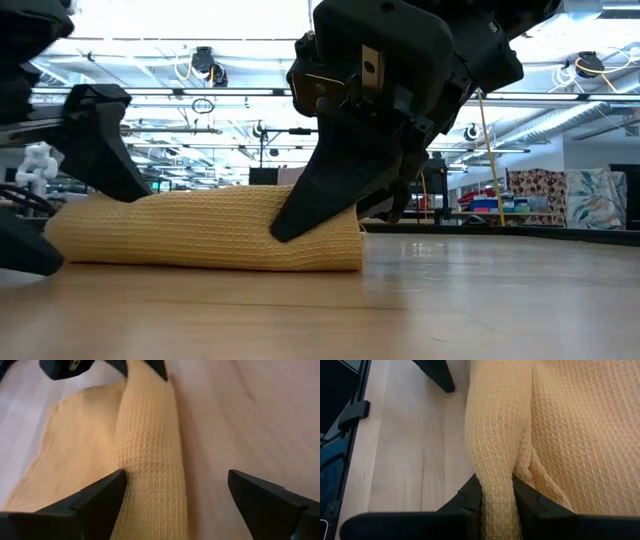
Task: Roll towel
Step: Roll the yellow towel
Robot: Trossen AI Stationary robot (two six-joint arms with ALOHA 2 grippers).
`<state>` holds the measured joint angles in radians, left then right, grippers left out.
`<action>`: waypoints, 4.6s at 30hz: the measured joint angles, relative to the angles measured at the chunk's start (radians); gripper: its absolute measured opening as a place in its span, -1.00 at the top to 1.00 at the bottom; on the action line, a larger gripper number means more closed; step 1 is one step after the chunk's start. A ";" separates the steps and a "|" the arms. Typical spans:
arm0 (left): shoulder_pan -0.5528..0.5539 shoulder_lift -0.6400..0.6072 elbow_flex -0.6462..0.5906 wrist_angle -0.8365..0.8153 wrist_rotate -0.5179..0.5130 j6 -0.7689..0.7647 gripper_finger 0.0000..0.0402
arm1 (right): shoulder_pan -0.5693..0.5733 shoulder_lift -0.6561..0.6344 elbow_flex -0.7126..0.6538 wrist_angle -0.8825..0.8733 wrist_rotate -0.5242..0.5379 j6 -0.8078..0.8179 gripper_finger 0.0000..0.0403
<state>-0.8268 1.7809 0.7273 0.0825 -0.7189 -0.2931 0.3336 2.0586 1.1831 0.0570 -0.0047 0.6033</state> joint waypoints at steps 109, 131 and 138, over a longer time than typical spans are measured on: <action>0.380 -0.395 0.002 -0.155 0.631 -0.060 -0.13 | 0.255 0.067 0.002 0.007 0.640 -0.015 0.50; 0.127 -0.032 0.001 0.024 0.156 0.222 -0.67 | 0.254 0.068 0.000 0.041 0.581 0.091 0.50; 0.127 -0.040 0.001 0.023 0.161 0.148 -0.04 | 0.254 0.068 0.000 0.039 0.575 0.033 0.50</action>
<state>-0.6998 1.7413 0.7280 0.1051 -0.5577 -0.1449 0.5877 2.1269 1.1828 0.0963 0.5701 0.6361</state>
